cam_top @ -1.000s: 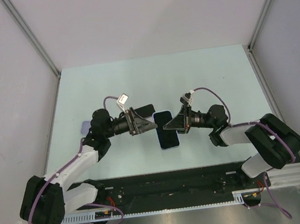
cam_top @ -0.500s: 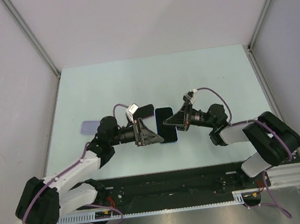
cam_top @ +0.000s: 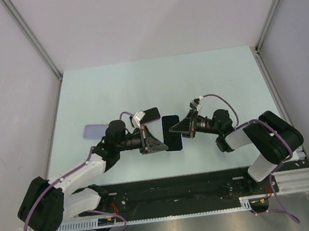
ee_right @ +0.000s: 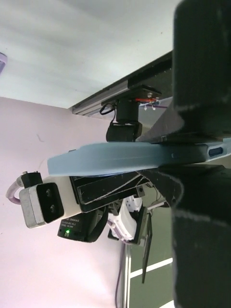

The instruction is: Put the phone into the phone case

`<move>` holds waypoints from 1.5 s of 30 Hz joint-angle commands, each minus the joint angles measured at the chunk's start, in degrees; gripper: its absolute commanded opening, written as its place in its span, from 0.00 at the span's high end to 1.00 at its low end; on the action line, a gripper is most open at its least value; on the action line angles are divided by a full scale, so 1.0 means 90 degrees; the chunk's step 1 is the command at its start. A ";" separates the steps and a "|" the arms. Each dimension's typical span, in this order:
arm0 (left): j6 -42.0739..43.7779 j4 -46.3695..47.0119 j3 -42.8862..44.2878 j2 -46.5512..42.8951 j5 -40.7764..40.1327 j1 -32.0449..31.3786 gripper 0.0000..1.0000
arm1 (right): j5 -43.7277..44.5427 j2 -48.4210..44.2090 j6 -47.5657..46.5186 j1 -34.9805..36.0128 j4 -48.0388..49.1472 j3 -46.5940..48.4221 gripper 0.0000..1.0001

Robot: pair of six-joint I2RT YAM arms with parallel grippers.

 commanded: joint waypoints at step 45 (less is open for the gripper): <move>0.0506 0.0085 0.0551 0.0796 -0.0779 0.0202 1.00 | -0.0398 -0.0607 -0.0304 -0.0201 0.1791 -0.0916 0.75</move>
